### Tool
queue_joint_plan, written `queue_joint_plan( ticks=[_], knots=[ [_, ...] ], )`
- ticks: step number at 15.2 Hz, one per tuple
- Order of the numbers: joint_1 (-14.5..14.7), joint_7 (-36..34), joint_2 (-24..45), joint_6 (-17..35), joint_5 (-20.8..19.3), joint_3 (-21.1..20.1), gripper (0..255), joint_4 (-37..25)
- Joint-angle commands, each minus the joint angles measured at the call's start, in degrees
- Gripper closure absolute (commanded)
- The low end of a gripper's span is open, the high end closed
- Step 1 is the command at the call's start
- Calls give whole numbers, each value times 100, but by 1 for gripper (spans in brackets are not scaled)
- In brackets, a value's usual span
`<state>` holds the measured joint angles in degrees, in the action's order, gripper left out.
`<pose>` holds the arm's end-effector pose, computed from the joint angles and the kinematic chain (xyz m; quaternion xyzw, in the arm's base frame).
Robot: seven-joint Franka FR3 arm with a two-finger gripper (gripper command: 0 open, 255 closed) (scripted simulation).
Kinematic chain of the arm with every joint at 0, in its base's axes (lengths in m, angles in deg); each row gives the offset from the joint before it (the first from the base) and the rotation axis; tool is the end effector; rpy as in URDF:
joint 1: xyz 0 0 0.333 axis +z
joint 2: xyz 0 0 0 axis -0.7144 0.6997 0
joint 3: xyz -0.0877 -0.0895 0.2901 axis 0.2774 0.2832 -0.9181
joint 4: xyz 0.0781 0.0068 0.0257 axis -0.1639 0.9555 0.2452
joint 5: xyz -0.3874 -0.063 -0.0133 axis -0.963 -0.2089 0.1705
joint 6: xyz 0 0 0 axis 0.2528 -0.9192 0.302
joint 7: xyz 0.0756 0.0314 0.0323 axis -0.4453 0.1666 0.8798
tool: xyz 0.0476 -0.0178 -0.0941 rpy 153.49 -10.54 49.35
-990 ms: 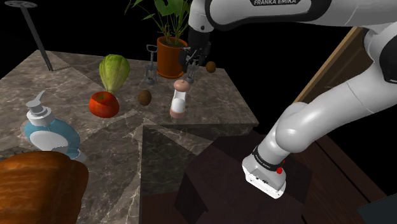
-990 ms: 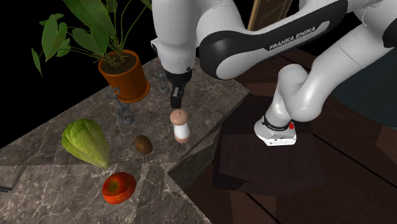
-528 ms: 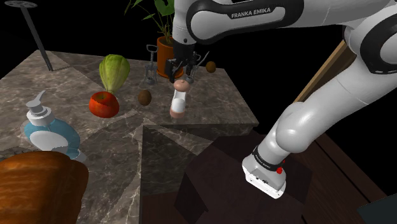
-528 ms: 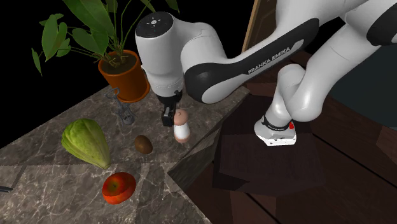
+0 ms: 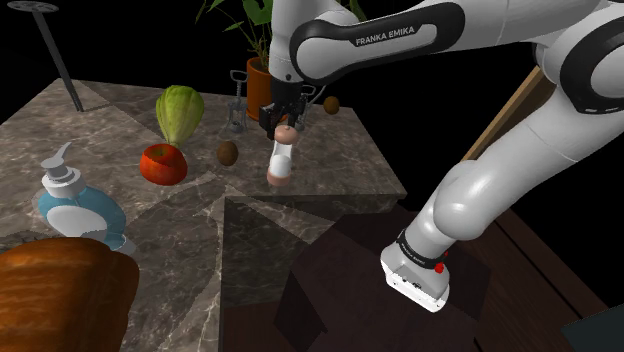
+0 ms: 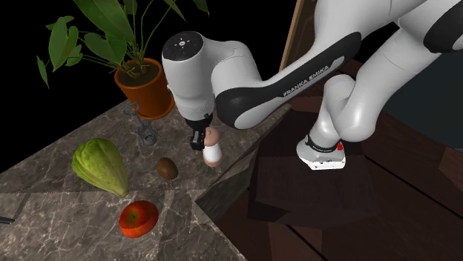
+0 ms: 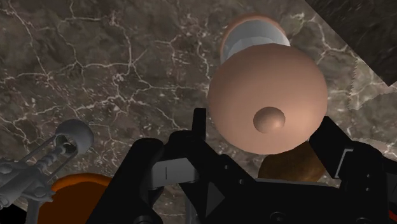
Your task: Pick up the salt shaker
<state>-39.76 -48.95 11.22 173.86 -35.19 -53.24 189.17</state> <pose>0.4539 0.1743 0.4569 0.9987 0.0075 0.0216 0.0454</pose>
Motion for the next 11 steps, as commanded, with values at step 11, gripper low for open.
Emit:
queue_joint_plan(
  ticks=[11],
  knots=[
    [3,33,-74,-222,25,11,255,-148]
  ],
)
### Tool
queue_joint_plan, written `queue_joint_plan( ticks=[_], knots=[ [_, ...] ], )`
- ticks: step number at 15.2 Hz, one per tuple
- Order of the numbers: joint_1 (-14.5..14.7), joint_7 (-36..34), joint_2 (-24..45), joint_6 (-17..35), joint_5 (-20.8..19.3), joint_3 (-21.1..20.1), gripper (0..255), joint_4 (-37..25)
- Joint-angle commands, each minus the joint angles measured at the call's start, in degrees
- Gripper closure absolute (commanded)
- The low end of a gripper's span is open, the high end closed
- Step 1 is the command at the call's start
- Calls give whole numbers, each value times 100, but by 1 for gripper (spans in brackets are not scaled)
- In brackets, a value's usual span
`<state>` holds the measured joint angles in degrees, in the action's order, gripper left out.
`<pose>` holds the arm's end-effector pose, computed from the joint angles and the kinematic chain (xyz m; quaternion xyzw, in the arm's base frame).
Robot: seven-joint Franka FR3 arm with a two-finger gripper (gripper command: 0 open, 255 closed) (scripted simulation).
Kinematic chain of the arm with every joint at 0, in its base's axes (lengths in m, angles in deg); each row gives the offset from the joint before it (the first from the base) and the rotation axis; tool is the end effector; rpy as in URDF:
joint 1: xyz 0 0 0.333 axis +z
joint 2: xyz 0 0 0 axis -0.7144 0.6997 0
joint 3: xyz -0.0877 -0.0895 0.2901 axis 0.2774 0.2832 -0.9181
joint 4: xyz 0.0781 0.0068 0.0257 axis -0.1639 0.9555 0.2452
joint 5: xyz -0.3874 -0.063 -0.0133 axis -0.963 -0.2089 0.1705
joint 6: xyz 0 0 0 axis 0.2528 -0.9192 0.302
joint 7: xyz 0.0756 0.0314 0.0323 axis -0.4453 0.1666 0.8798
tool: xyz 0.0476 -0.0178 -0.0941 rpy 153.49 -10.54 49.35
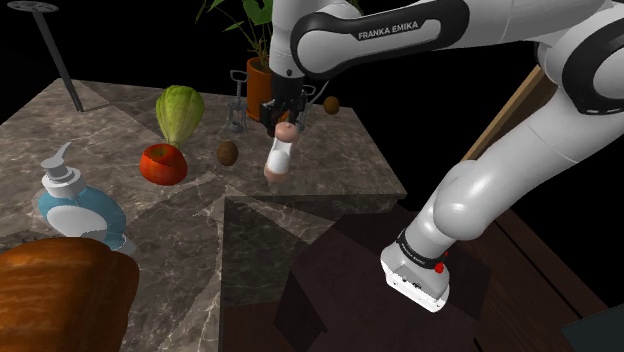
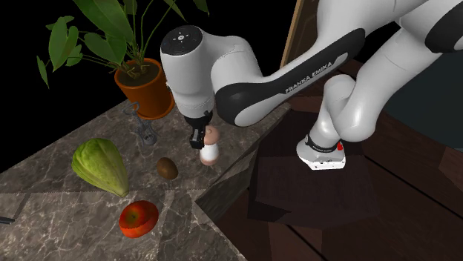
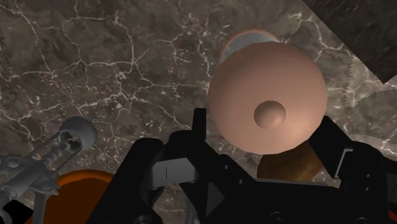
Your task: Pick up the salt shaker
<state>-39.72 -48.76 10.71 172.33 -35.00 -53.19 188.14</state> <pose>0.4533 0.1747 0.4671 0.9987 0.0075 0.0215 0.0453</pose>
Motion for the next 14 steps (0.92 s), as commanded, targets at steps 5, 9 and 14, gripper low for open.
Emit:
queue_joint_plan(
  ticks=[5,9,14],
  knots=[
    [-2,63,-108,-455,32,24,255,-352],
    [-4,96,-152,-763,45,37,255,-618],
    [-7,119,-172,-1004,51,45,255,-841]
  ],
)
